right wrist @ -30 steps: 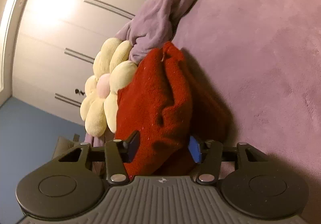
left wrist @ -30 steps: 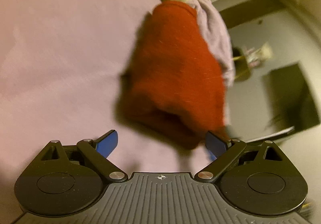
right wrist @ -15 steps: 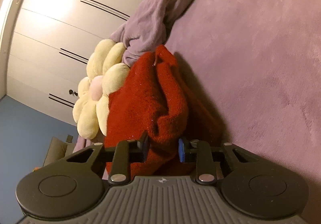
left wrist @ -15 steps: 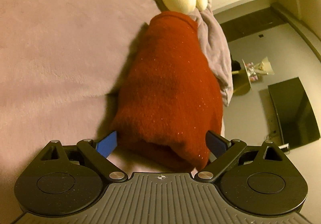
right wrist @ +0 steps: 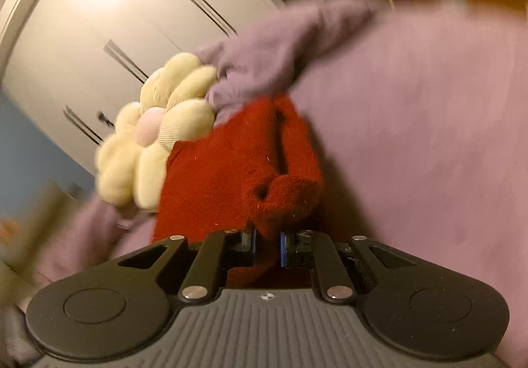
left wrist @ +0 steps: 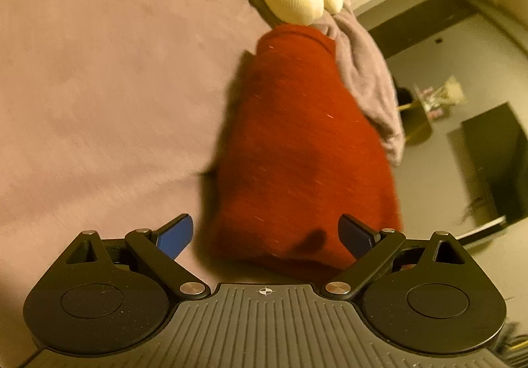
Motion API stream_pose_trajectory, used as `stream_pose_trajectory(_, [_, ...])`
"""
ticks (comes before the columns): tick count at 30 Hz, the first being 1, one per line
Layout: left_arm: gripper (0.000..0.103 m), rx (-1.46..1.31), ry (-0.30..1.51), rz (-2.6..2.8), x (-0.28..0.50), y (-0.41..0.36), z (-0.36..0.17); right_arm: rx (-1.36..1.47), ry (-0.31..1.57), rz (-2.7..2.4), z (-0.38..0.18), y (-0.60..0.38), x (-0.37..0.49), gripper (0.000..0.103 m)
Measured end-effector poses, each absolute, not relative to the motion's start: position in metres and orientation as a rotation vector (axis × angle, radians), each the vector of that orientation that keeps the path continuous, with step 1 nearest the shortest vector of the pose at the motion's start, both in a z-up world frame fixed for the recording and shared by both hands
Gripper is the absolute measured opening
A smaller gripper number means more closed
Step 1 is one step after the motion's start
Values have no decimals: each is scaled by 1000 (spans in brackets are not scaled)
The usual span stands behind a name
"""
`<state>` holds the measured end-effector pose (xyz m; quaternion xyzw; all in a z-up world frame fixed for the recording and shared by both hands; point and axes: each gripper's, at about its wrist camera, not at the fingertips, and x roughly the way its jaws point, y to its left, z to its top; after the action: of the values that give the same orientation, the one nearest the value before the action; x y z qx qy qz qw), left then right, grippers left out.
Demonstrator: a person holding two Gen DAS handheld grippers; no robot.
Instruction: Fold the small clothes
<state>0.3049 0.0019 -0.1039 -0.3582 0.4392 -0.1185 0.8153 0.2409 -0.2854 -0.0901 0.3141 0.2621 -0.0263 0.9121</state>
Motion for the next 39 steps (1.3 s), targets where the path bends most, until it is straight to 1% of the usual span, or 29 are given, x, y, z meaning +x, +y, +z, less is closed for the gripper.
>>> stream_pose_trajectory(2, [98, -737, 958, -217, 309, 2, -107, 487, 566, -86, -94, -274, 245, 11])
stream_pose_trajectory(4, [98, -701, 988, -203, 313, -1, -111, 444, 667, -89, -116, -272, 259, 13])
stream_pose_trajectory(5, [98, -669, 1007, -194, 314, -2, -114, 430, 686, -92, -123, -272, 262, 13])
stream_pose_trajectory(6, [98, -647, 1014, -191, 314, -2, -115, 415, 686, -86, -122, -273, 262, 13])
stream_pose_trajectory(7, [98, -629, 1009, -196, 314, 0, -114, 402, 689, -73, -116, -273, 261, 16])
stream_pose_trajectory(8, [98, -617, 1006, -199, 314, 3, -113, 402, 689, -67, -108, -276, 259, 26])
stream_pose_trajectory(9, [98, -608, 1003, -200, 313, 7, -110, 412, 673, -69, -99, -281, 254, 32])
stream_pose_trajectory(10, [98, -600, 999, -199, 314, 11, -107, 414, 648, -69, -91, -286, 249, 40])
stream_pose_trajectory(11, [98, -589, 992, -191, 314, 14, -103, 404, 616, -83, -81, -290, 244, 45])
stream_pose_trajectory(14, [98, -554, 965, -181, 318, 17, -91, 337, 547, -122, -57, -289, 247, 46])
stream_pose_trajectory(17, [98, -521, 949, -197, 329, 8, -78, 252, 535, -77, -49, -273, 275, 45])
stream_pose_trajectory(18, [98, -500, 939, -200, 333, 3, -75, 219, 547, -40, -50, -266, 287, 43])
stream_pose_trajectory(20, [98, -427, 914, -202, 342, -8, -66, 148, 602, 13, -57, -251, 316, 31])
stream_pose_trajectory(21, [99, -376, 913, -194, 349, -15, -64, 111, 626, 21, -62, -244, 330, 30])
stream_pose_trajectory(24, [102, -295, 913, -181, 369, -28, -64, -12, 672, -26, -76, -233, 359, 29])
stream_pose_trajectory(25, [102, -268, 916, -181, 375, -31, -65, -29, 699, -43, -83, -235, 366, 27])
stream_pose_trajectory(28, [103, -227, 921, -204, 386, -41, -71, -33, 768, -53, -105, -243, 384, 27])
stream_pose_trajectory(31, [103, -220, 910, -204, 392, -43, -70, -18, 817, -24, -91, -246, 392, 27])
stream_pose_trajectory(32, [103, -236, 902, -213, 393, -39, -68, 23, 788, -8, -83, -252, 390, 29])
stream_pose_trajectory(33, [103, -249, 896, -224, 393, -36, -67, 67, 747, 8, -79, -262, 379, 34])
stream_pose_trajectory(35, [103, -273, 892, -258, 395, -30, -69, 131, 705, -26, -79, -279, 371, 75])
stream_pose_trajectory(37, [103, -311, 896, -294, 397, -25, -75, 180, 744, 3, -90, -293, 369, 76])
stream_pose_trajectory(39, [103, -421, 907, -345, 399, -17, -85, 306, 823, 90, -111, -311, 368, 77])
